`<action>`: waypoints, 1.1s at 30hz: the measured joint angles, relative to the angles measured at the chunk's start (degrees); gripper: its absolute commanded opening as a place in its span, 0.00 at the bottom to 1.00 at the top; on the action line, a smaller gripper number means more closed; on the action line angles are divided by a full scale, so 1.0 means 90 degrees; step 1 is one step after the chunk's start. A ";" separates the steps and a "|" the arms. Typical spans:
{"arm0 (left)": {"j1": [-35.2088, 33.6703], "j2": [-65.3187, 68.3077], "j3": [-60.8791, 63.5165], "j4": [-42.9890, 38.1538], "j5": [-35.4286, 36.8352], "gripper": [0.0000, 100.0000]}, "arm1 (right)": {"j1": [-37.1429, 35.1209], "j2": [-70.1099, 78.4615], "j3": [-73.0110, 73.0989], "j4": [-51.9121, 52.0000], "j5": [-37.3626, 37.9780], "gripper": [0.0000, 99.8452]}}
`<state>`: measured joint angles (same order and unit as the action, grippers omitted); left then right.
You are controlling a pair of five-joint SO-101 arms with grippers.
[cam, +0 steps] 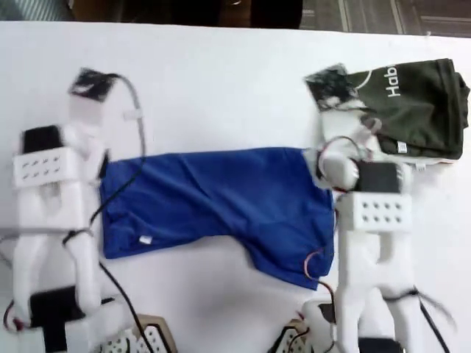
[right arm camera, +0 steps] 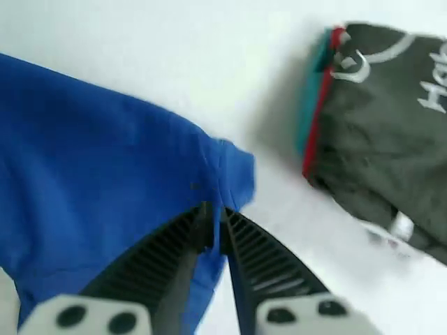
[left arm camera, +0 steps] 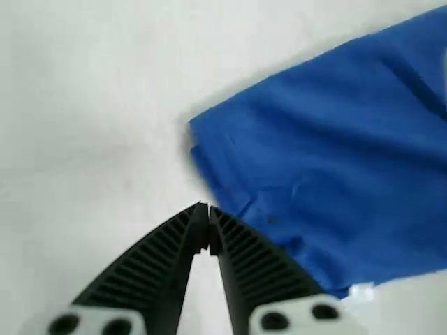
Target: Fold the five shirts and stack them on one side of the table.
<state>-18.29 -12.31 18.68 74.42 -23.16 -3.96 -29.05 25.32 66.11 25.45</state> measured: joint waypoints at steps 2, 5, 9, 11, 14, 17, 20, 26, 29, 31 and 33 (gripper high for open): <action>0.0147 0.0498 -0.0010 -0.0303 0.0303 0.03 | -0.0244 0.0567 0.0000 -0.0332 -0.0029 0.02; 0.0137 0.1407 -0.0137 -0.0557 0.0557 0.03 | -0.0537 0.1563 -0.0254 -0.0596 -0.0029 0.02; -0.0039 0.2374 -0.0488 -0.0625 0.0664 0.03 | -0.0781 0.2882 -0.0957 -0.0674 -0.0029 0.02; -0.0156 0.2755 -0.0654 -0.0654 0.0664 0.03 | -0.0801 0.3575 -0.1358 -0.0684 -0.0029 0.02; -0.0205 0.3282 -0.0957 -0.0654 0.0664 0.03 | -0.0772 0.4620 -0.1983 -0.0684 -0.0029 0.02; -0.0176 0.3878 -0.1485 -0.0664 0.0674 0.03 | -0.0772 0.5587 -0.2579 -0.0684 -0.0029 0.02; -0.0303 0.4474 -0.2266 -0.0654 0.0684 0.03 | -0.0762 0.6281 -0.3087 -0.0684 -0.0029 0.02; -0.0508 0.5871 -0.4493 -0.0068 0.0488 0.03 | -0.0488 0.7072 -0.4103 -0.0684 -0.0039 0.02; -0.0518 0.6632 -0.5910 0.0635 0.0391 0.03 | -0.0459 0.7306 -0.4503 -0.0654 -0.0039 0.02; -0.0518 0.7150 -0.6896 0.1182 0.0391 0.03 | -0.0430 0.7355 -0.4747 -0.0488 -0.0039 0.02; -0.0547 0.7619 -0.7912 0.1758 0.0381 0.03 | -0.0391 0.7355 -0.4962 -0.0156 -0.0029 0.02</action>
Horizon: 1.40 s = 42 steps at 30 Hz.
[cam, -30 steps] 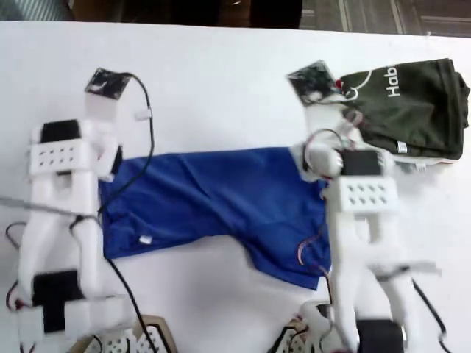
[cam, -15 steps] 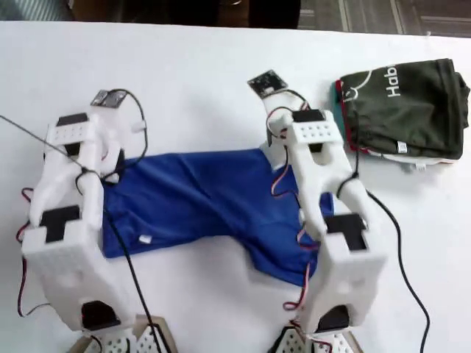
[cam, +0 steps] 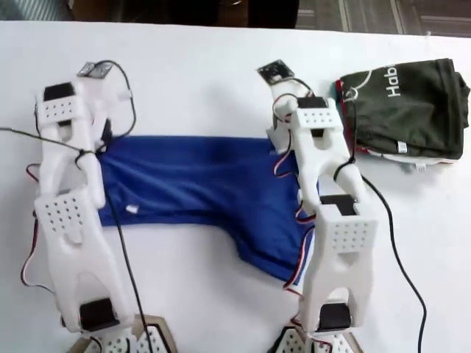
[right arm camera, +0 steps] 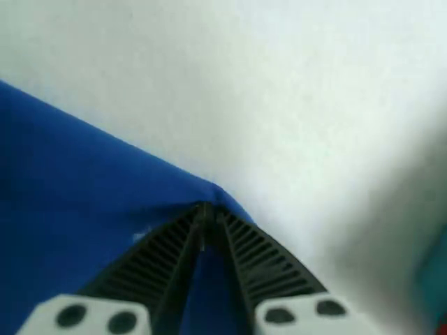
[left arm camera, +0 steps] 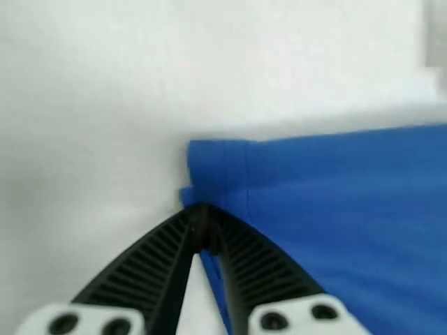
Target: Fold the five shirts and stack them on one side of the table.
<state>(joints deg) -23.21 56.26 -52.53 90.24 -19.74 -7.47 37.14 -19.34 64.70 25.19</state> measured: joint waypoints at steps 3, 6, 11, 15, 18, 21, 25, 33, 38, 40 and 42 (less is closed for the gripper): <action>-0.0127 0.0606 -0.1387 0.0821 -0.0039 0.03 | -0.0010 0.0000 -0.0283 0.0537 0.0000 0.02; -0.0195 0.0908 -0.2276 0.1182 -0.0059 0.03 | -0.0010 -0.0137 -0.0381 0.0821 0.0000 0.02; -0.0264 0.0908 -0.2276 0.1241 -0.0059 0.03 | -0.0117 -0.0967 -0.0381 0.1270 0.0000 0.02; -0.0264 0.0234 -0.1289 0.1241 -0.0059 0.03 | -0.0274 -0.1612 -0.0381 0.1748 0.0000 0.02; -0.0254 -0.0762 -0.0147 0.1241 -0.0059 0.03 | -0.0381 -0.2022 -0.0381 0.2139 0.0000 0.02; -0.0274 -0.1866 0.1221 0.1241 -0.0147 0.03 | -0.0518 -0.2315 -0.0381 0.2481 0.0000 0.02; -0.0195 -0.3194 0.3184 0.0821 -0.0332 0.03 | -0.0752 -0.2481 -0.0381 0.2872 0.0000 0.02; -0.0186 -0.5216 0.7336 -0.1397 -0.0586 0.03 | -0.1104 -0.2510 -0.0381 0.3282 0.0000 0.02; -0.0186 -0.5656 0.9182 -0.2803 -0.0654 0.03 | -0.1074 -0.2510 -0.0381 0.3380 0.0000 0.02; -0.0186 -0.5822 0.9563 -0.3057 -0.0772 0.03 | -0.1084 -0.2510 -0.0381 0.3429 0.0000 0.02; -0.0186 -0.5919 0.9709 -0.3096 -0.0762 0.03 | -0.1084 -0.2510 -0.0381 0.3477 0.0000 0.02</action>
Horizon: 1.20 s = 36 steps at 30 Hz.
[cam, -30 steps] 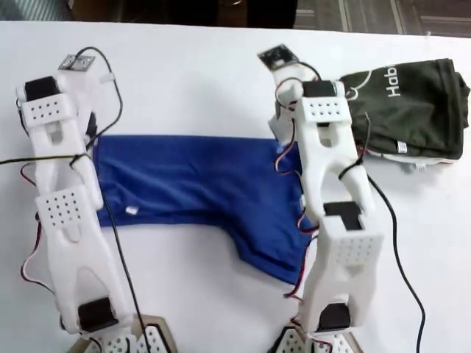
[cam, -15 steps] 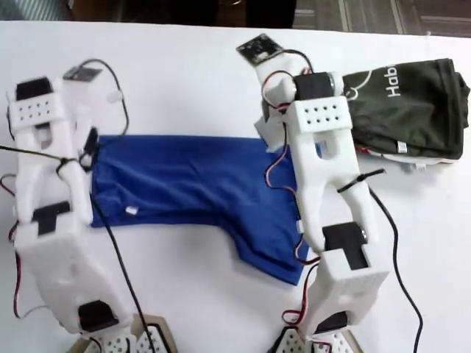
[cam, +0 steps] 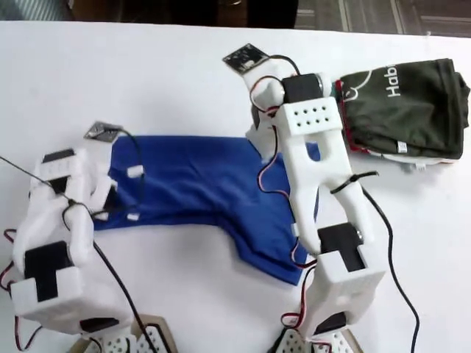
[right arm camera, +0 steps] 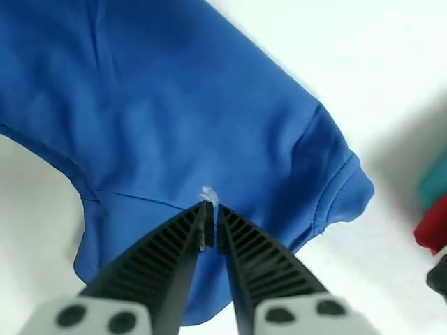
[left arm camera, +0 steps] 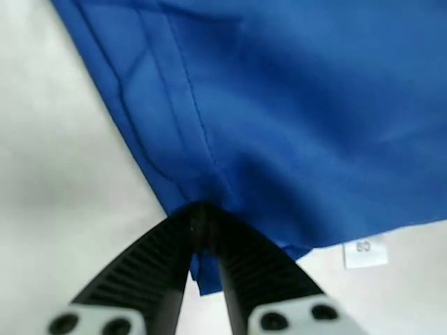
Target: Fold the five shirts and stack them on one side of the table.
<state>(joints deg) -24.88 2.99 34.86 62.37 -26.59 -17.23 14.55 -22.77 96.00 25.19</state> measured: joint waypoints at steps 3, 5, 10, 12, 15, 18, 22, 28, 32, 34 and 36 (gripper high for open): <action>0.0000 -0.0068 0.0049 0.0000 0.0000 0.03 | 0.0010 0.0000 0.0000 0.0000 0.0000 0.02; 0.0000 -0.0166 0.0117 0.0000 0.0000 0.03 | 0.0010 0.0000 0.0010 0.0000 0.0000 0.02; -0.0049 -0.0811 0.0195 0.0391 0.0000 0.03 | -0.0234 -0.0791 0.0723 -0.0078 0.0000 0.02; -0.0078 -0.1289 0.0195 0.0606 0.0000 0.03 | -0.0488 -0.1348 0.1387 -0.0313 0.0000 0.02; -0.0078 -0.2090 0.0195 0.0957 0.0000 0.03 | -0.0850 -0.2276 0.2716 -0.0889 0.0000 0.02; -0.0068 -0.2833 0.0234 0.1035 0.0000 0.03 | -0.0938 -0.2872 0.4190 -0.1700 0.0000 0.02; 0.0156 -0.3145 0.0342 0.0987 0.0000 0.03 | -0.0928 -0.2950 0.5792 -0.2452 0.0010 0.11; 0.0332 -0.2803 0.1299 -0.0430 0.0215 0.03 | -0.1006 -0.2891 0.6320 -0.2667 0.0010 0.18; 0.0332 -0.2120 0.1602 -0.1182 0.0225 0.03 | -0.1104 -0.2852 0.6359 -0.2647 0.0000 0.17; 0.0352 -0.1758 0.1592 -0.1436 0.0225 0.03 | -0.1319 -0.2852 0.6359 -0.2393 0.0000 0.17; 0.0352 -0.1495 0.1602 -0.1563 0.0244 0.03 | -0.1641 -0.2852 0.6359 -0.2208 0.0000 0.17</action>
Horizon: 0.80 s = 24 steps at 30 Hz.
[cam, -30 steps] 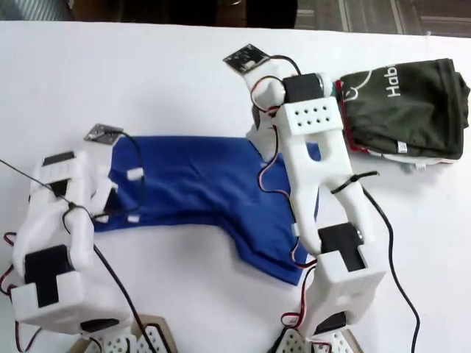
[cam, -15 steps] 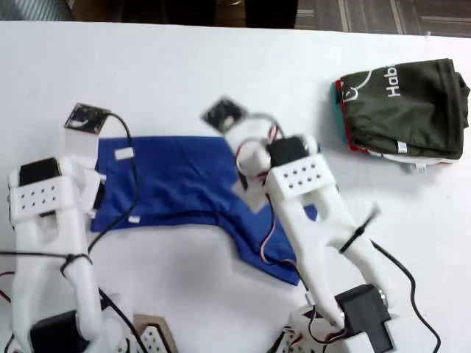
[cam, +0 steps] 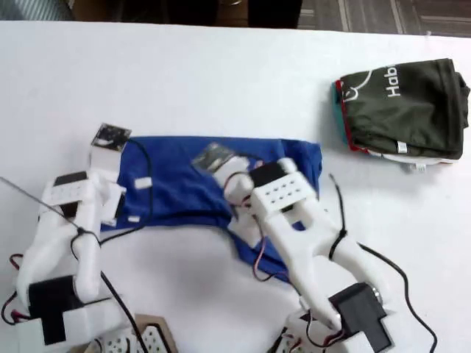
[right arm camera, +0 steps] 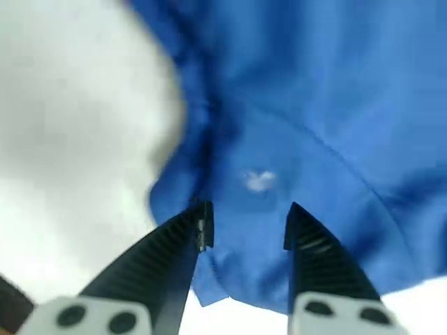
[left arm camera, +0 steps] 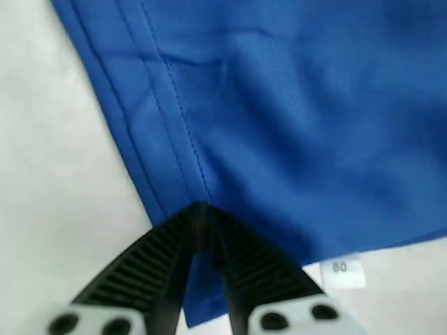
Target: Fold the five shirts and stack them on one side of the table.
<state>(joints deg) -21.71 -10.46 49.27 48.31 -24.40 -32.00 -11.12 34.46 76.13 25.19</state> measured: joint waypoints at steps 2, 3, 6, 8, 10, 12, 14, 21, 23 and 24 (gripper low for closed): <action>0.0000 0.0137 -0.0039 -0.0010 0.0137 0.03 | -0.0283 0.0000 0.0000 0.0078 0.0000 0.17; 0.0010 0.0137 -0.0039 -0.0010 0.0205 0.03 | -0.0342 0.0020 0.0000 0.0078 0.0000 0.17; 0.0010 0.0166 -0.0039 -0.0010 0.0283 0.03 | -0.0361 0.0020 0.0000 0.0020 0.0000 0.17; 0.0010 0.0166 -0.0039 -0.0010 0.0283 0.03 | -0.0352 0.0020 0.0000 -0.0049 0.0000 0.17; 0.0010 0.0166 -0.0039 -0.0010 0.0283 0.03 | -0.0293 0.0020 0.0039 -0.0107 0.0000 0.17; 0.0010 0.0166 -0.0039 -0.0010 0.0283 0.03 | -0.0186 0.0020 0.0176 -0.0234 0.0000 0.17; 0.0010 0.0176 -0.0039 -0.0010 0.0283 0.03 | -0.0156 0.0020 0.0420 -0.0400 0.0000 0.17; 0.0010 0.0176 -0.0039 -0.0010 0.0283 0.03 | -0.0156 0.0020 0.1162 -0.1016 0.0000 0.17; 0.0010 0.0176 -0.0039 -0.0010 0.0283 0.03 | -0.0039 0.0020 0.1338 -0.1211 0.0000 0.13; 0.0010 0.0176 -0.0039 -0.0010 0.0283 0.03 | 0.0039 0.0020 0.1387 -0.1309 0.0000 0.09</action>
<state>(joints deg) -21.63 -8.88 48.92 48.22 -21.85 -31.65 -10.95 46.95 64.35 25.19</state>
